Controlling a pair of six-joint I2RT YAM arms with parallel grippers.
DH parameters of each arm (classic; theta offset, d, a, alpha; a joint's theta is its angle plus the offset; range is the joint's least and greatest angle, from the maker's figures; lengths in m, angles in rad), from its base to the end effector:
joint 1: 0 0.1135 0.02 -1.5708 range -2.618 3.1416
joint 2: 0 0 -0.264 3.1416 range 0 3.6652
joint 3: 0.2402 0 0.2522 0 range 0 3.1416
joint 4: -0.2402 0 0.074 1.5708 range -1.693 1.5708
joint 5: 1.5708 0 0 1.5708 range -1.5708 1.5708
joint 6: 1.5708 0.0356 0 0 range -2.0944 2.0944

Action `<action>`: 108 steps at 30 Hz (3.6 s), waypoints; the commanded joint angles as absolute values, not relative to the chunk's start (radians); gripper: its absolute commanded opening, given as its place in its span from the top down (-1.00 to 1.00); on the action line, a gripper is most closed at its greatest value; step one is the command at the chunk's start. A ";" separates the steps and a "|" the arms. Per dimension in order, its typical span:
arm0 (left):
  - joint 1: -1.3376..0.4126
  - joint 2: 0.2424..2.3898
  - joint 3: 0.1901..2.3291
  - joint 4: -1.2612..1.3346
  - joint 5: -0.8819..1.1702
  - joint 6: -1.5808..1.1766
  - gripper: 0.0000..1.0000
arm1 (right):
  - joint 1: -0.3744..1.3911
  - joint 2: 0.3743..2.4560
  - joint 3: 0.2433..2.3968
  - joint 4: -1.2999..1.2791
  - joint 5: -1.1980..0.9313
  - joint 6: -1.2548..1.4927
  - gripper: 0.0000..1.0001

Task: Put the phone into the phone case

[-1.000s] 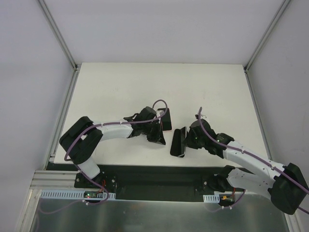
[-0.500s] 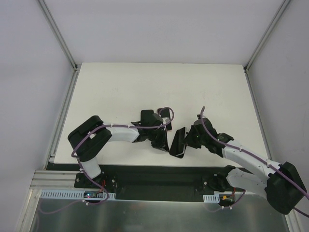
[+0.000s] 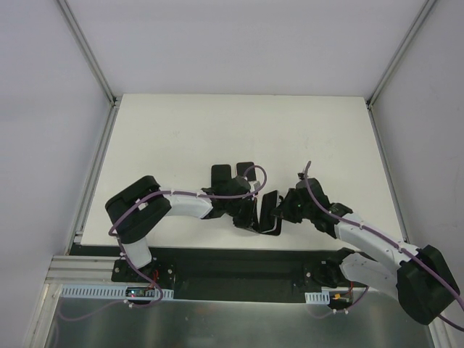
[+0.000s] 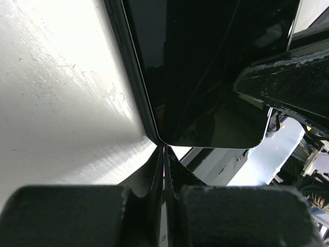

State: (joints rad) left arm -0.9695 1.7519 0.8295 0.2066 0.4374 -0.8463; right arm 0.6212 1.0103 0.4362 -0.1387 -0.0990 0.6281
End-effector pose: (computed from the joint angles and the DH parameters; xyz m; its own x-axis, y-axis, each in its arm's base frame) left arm 0.1819 -0.2918 0.1444 -0.9408 0.1723 -0.2919 0.3369 0.5702 -0.7493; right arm 0.1612 0.1197 0.1829 -0.8063 0.1420 -0.5742 -0.2053 0.8432 0.4968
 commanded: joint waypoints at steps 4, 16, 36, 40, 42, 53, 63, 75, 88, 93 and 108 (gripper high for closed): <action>-0.992 1.773 0.845 0.248 0.456 -0.865 1.00 | 0.612 0.996 0.374 -0.100 -0.164 0.601 0.96; -0.973 1.580 0.873 0.006 0.267 -0.753 0.86 | 0.612 1.014 0.350 -0.098 -0.291 0.494 0.96; -0.896 1.575 0.795 0.009 0.258 -0.778 0.75 | 0.632 1.149 0.347 0.057 -0.466 0.482 0.82; -0.894 1.600 0.801 0.041 0.290 -0.775 0.61 | 0.632 1.169 0.344 0.051 -0.425 0.483 0.70; -0.896 1.608 0.804 0.055 0.308 -0.773 0.48 | 0.630 1.177 0.357 0.017 -0.402 0.480 0.67; -0.896 1.674 0.833 0.083 0.337 -0.782 0.35 | 0.632 1.123 0.479 -0.230 -0.295 0.416 0.41; -0.896 1.693 0.848 0.091 0.356 -0.775 0.34 | 0.630 1.029 0.518 -0.367 -0.203 0.396 0.17; -0.896 1.736 0.868 0.098 0.382 -0.778 0.34 | 0.630 1.126 0.476 -0.223 -0.288 0.403 0.48; -0.896 1.753 0.838 0.164 0.420 -0.816 0.37 | 0.640 1.232 0.403 -0.045 -0.356 0.471 0.91; -0.899 1.750 0.816 0.192 0.433 -0.833 0.48 | 0.653 1.261 0.393 -0.011 -0.365 0.502 0.89; -0.899 1.735 0.750 0.196 0.400 -0.850 0.63 | 0.657 1.036 0.489 -0.287 -0.227 0.430 0.23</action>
